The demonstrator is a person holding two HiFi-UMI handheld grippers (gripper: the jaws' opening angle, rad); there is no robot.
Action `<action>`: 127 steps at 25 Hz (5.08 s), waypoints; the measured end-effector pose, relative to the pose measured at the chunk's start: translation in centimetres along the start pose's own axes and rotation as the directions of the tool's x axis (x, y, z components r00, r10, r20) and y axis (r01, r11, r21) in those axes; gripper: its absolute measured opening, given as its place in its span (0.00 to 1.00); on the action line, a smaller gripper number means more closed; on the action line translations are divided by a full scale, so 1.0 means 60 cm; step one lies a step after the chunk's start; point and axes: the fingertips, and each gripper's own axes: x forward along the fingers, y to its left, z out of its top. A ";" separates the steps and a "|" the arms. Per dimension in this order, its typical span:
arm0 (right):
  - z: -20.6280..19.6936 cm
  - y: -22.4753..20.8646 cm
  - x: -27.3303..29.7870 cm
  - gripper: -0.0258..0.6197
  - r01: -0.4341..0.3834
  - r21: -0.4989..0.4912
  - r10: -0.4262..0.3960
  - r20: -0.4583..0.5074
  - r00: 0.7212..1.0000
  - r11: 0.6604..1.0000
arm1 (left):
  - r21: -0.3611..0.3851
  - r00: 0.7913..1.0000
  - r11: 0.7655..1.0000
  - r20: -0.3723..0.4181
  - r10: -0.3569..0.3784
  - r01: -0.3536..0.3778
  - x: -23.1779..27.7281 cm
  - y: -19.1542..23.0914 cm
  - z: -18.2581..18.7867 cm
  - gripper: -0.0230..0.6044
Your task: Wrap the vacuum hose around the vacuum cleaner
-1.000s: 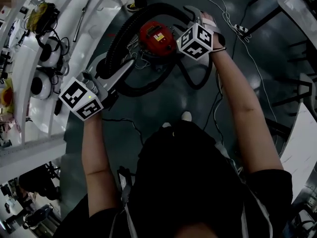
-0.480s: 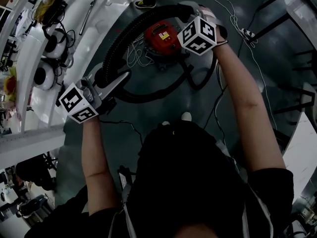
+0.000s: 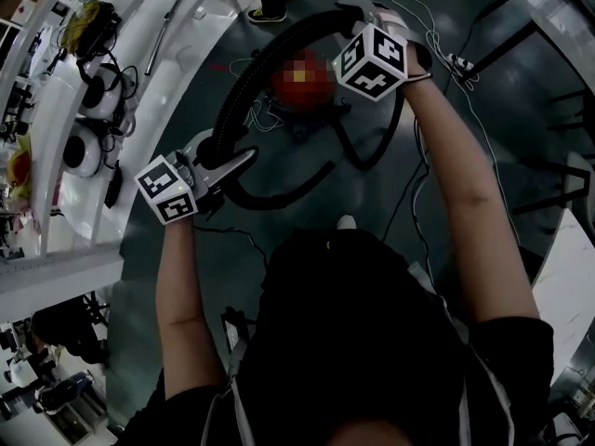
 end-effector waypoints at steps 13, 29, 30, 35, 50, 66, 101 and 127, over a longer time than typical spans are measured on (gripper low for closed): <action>0.043 0.044 -0.001 0.25 0.012 -0.296 -0.012 0.000 1.000 0.955 | -0.005 0.999 1.000 -0.022 0.028 -0.028 0.111 0.032 0.052 0.46; 0.090 0.044 0.025 0.25 0.043 -0.386 -0.040 0.015 0.999 0.922 | 0.006 0.908 0.964 -0.338 -0.249 0.266 0.182 0.010 0.043 0.36; 0.088 0.045 0.028 0.25 0.044 -0.374 -0.040 0.017 0.999 0.926 | -0.017 0.912 0.962 -0.315 -0.263 0.272 0.179 0.012 0.049 0.35; 0.077 0.051 0.047 0.26 0.040 -0.353 -0.042 0.002 0.999 0.935 | -0.097 0.925 0.950 -0.219 -0.312 0.297 0.177 0.014 0.074 0.34; 0.068 0.070 0.058 0.47 0.070 -0.249 -0.063 0.034 0.997 0.966 | -0.127 0.943 0.954 -0.165 -0.290 0.271 0.170 0.051 0.075 0.33; 0.073 0.164 0.030 0.41 -0.037 -0.126 0.040 0.016 0.999 0.991 | -0.156 0.992 0.980 0.031 -0.119 0.122 0.123 0.133 0.129 0.33; -0.090 0.563 0.063 0.38 -0.432 0.087 0.438 -0.065 0.897 0.898 | -0.152 0.979 0.984 0.193 -0.058 0.089 0.108 0.175 0.160 0.33; -0.180 0.774 0.150 0.41 -0.604 0.172 0.620 -0.062 0.782 0.778 | -0.181 0.986 0.981 0.163 -0.046 0.076 0.112 0.235 0.106 0.33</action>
